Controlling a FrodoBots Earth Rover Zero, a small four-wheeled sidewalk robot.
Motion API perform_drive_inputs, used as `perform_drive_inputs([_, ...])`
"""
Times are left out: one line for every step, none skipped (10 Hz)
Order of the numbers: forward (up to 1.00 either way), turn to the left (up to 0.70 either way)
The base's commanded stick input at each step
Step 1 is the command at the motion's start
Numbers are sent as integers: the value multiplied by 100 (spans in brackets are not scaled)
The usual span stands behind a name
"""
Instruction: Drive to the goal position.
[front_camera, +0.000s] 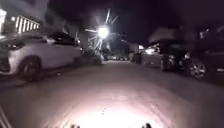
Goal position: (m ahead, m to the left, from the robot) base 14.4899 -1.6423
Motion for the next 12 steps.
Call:
perform_drive_inputs([85, 0])
perform_drive_inputs([85, 0])
perform_drive_inputs([85, 0])
perform_drive_inputs([85, 0])
perform_drive_inputs([85, 0])
perform_drive_inputs([85, 0])
perform_drive_inputs([85, 0])
perform_drive_inputs([85, 0])
perform_drive_inputs([85, 0])
perform_drive_inputs([85, -2])
perform_drive_inputs([85, -30])
perform_drive_inputs([85, -34])
